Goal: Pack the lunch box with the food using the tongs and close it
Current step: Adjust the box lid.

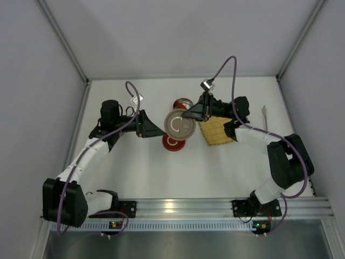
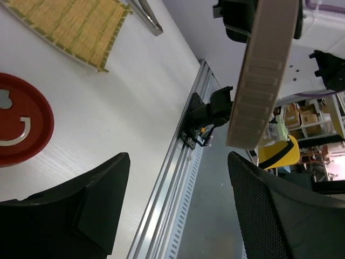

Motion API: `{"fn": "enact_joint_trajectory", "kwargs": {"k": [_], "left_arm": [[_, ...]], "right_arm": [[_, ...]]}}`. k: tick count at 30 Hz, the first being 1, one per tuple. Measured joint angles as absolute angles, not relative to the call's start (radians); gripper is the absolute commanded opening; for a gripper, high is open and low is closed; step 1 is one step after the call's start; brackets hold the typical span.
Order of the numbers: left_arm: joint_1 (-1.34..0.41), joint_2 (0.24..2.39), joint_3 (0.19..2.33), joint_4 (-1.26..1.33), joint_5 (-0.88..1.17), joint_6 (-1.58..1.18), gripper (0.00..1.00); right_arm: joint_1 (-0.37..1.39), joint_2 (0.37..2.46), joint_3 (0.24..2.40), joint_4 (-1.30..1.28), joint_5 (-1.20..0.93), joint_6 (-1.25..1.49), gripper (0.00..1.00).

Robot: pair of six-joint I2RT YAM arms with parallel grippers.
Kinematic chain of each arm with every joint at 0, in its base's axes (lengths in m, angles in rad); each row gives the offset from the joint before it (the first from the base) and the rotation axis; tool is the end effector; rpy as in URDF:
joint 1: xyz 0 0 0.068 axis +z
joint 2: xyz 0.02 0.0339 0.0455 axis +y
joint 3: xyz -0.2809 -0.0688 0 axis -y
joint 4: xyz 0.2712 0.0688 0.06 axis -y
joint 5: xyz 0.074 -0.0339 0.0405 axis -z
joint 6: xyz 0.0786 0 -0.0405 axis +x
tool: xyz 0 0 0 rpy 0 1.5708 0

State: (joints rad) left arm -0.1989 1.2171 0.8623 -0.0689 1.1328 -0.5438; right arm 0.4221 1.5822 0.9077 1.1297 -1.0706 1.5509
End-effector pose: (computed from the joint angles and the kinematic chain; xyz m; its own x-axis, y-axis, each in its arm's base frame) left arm 0.2758 -0.1282 0.2949 -0.8070 -0.0612 -0.5874 0.5557 0.2582 -0.7903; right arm 0.3118 0.2156 0.3210 -0.9073 0.1182 -0.4036 -0.4192 -0.1778 0.8903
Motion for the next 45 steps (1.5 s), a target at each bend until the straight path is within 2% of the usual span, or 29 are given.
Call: {"fn": "enact_joint_trajectory", "kwargs": {"k": [7,10,14,17,20,21,25,27,28,31,36,40,45], "left_arm": [[-0.301,1.159,0.818,0.142,1.176,-0.682,0.82],[-0.314,1.154,0.818,0.196,1.182,-0.712,0.79],[-0.315,1.158,0.818,0.237,1.175,-0.745,0.55],[-0.316,1.177,0.818,0.247,1.167,-0.761,0.47],[-0.317,1.196,0.818,0.251,1.163,-0.769,0.34],[-0.317,1.200,0.818,0.250,1.163,-0.773,0.24],[-0.316,1.210,0.819,0.239,1.169,-0.793,0.00],[-0.317,1.210,0.827,0.217,1.171,-0.782,0.00],[-0.317,1.212,0.834,0.199,1.174,-0.771,0.00],[-0.317,1.214,0.865,0.147,1.178,-0.727,0.00],[-0.316,1.221,0.942,0.022,1.190,-0.620,0.00],[-0.316,1.242,0.992,-0.100,1.193,-0.521,0.00],[-0.314,1.263,1.000,-0.190,1.194,-0.453,0.00]], "right_arm": [[0.422,1.583,0.907,1.131,-1.061,1.555,0.00],[0.424,1.582,0.905,1.132,-1.057,1.555,0.00],[0.427,1.582,0.891,1.134,-1.054,1.556,0.00],[0.429,1.581,0.886,1.138,-1.055,1.560,0.00],[0.430,1.579,0.874,1.137,-1.061,1.560,0.00],[0.430,1.579,0.871,1.137,-1.061,1.559,0.00],[0.431,1.566,0.865,1.138,-1.073,1.521,0.00],[0.431,1.563,0.863,1.132,-1.077,1.502,0.15],[0.431,1.562,0.863,1.121,-1.079,1.491,0.36],[0.435,1.553,0.860,1.065,-1.108,1.436,0.57],[0.441,1.533,0.857,0.866,-1.165,1.270,0.55],[0.442,1.499,0.881,0.585,-1.180,1.040,0.33],[0.443,1.475,0.919,0.377,-1.200,0.850,0.25]]}}
